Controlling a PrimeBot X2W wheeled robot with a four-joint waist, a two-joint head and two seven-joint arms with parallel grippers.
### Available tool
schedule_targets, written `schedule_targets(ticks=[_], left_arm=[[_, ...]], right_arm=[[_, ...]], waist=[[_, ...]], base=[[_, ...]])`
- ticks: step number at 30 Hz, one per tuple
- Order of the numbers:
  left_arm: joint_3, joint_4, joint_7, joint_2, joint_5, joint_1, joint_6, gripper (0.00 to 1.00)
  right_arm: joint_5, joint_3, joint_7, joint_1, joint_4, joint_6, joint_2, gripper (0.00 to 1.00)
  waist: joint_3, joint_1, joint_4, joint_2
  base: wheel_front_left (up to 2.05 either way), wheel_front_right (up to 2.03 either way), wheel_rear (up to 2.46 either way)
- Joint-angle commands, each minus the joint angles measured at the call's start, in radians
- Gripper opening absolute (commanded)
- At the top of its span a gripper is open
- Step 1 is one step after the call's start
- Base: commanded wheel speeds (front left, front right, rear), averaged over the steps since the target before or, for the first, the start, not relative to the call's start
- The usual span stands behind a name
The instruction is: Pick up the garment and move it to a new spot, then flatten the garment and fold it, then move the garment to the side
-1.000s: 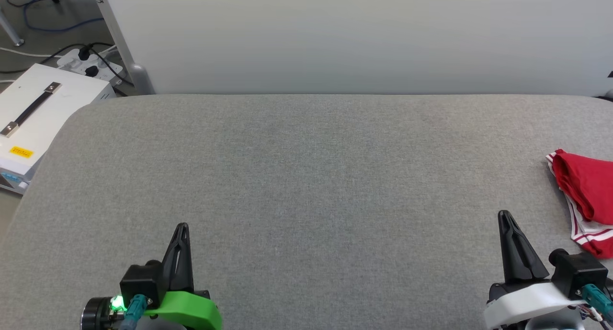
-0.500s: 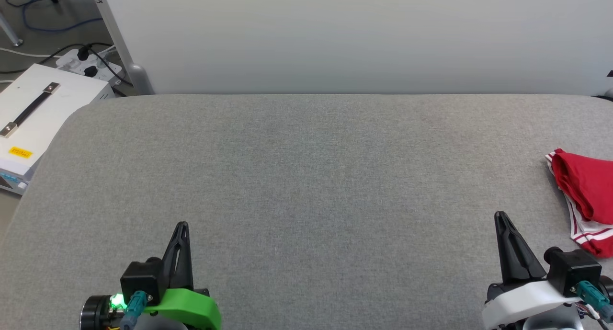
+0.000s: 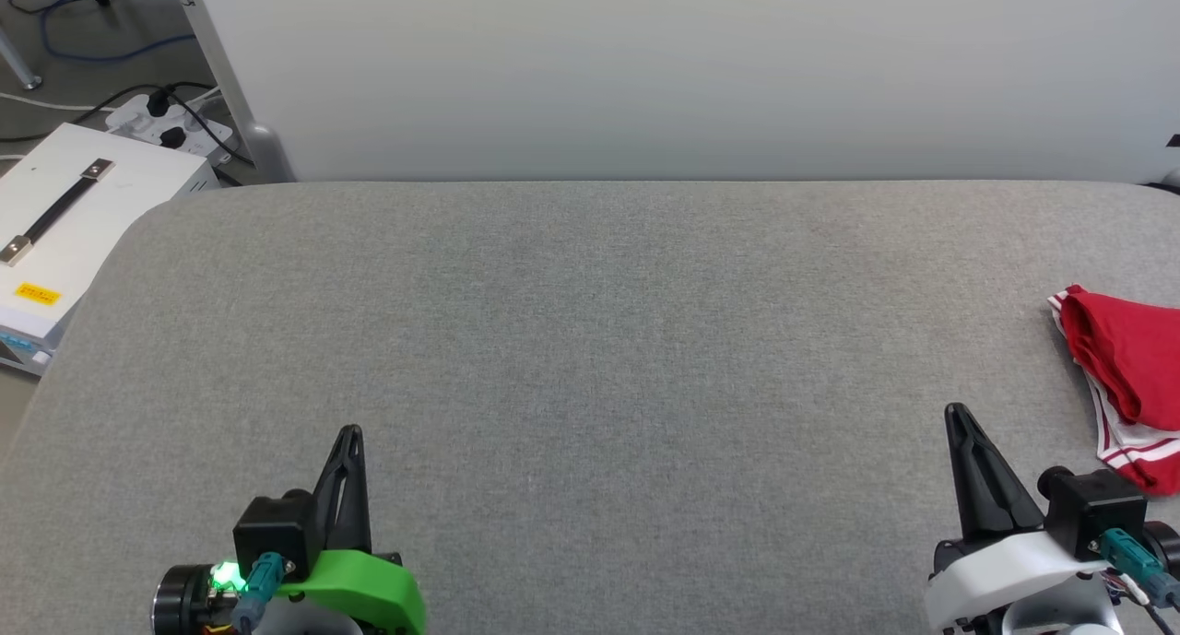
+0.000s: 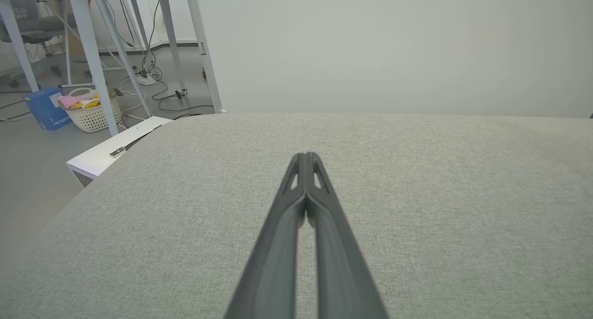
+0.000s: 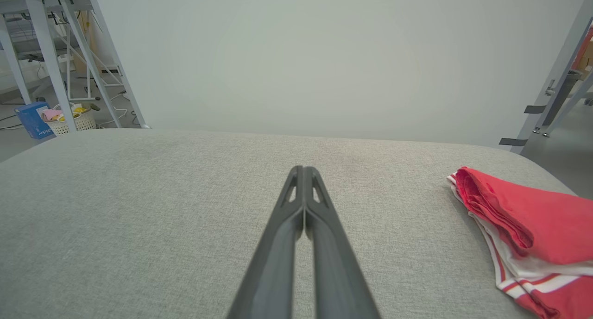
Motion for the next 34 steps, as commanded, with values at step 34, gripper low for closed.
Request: schedule_targets(ticks=[34], left_arm=[[0.011, -0.031, 0.075, -0.007, 0.039, -0.035, 0.008, 0.0]], right_arm=[[-0.048, 0.011, 0.076, -0.037, -0.011, -0.001, 0.003, 0.0]], waist=[[0.001, 0.0, -0.005, 0.0]], base=[[0.0, 0.0, 0.0]])
